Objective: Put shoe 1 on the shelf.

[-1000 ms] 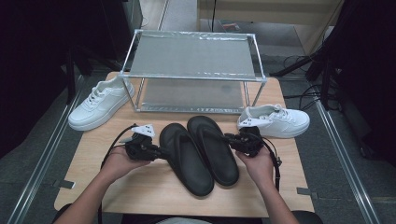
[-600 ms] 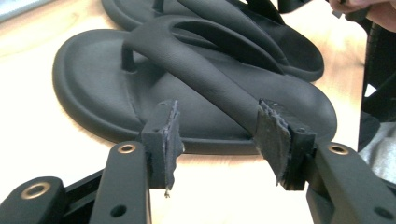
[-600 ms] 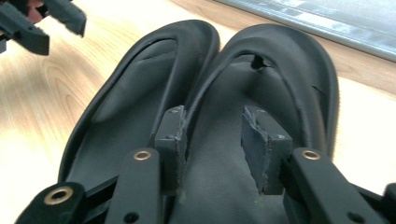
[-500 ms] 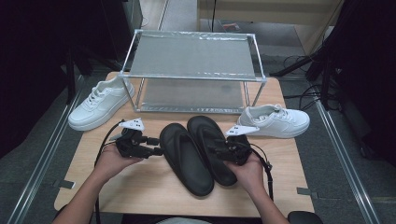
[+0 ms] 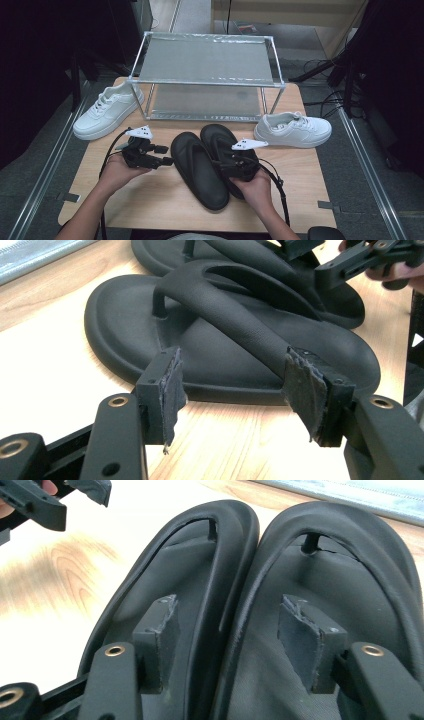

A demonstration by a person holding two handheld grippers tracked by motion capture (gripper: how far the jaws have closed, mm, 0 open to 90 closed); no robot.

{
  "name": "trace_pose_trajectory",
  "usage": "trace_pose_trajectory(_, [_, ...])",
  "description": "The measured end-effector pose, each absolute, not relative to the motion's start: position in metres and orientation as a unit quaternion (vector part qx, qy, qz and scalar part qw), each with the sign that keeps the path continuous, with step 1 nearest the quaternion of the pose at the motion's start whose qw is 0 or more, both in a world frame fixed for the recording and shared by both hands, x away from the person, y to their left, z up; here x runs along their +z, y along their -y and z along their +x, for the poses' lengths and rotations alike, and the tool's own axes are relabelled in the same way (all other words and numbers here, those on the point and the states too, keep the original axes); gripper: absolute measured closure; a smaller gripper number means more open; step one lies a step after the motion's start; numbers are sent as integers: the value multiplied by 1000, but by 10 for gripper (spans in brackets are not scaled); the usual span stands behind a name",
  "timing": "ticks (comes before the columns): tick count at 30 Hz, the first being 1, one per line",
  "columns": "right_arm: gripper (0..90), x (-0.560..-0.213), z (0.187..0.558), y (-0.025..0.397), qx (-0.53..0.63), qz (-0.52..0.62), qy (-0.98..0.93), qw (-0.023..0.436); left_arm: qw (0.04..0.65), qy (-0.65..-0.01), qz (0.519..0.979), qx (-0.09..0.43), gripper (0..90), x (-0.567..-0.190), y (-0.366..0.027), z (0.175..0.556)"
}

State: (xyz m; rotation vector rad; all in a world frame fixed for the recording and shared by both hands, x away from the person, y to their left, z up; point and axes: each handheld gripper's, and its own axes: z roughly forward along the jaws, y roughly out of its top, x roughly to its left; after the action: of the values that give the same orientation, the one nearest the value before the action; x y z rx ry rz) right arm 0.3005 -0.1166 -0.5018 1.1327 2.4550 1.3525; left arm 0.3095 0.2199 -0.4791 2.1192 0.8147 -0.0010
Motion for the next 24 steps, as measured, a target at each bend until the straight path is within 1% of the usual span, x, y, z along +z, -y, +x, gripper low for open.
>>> trace_pose_trajectory(8, [420, -513, 307, 100, 444, 379, -810, 66, 423, -328, 845, 4, 406, -479, -221, 310])
trace_pose_trajectory(17, [430, -516, 319, 85, 431, 381, -814, 76, 423, -333, 843, 5, 405, -479, -224, 310])
trace_pose_trajectory(20, [444, -521, 318, 81, 423, 382, -819, 73, 423, -333, 843, 4, 405, -479, -224, 311])
trace_pose_trajectory(24, [456, -525, 316, 76, 417, 380, -821, 88, 425, -334, 841, 5, 405, -479, -225, 311])
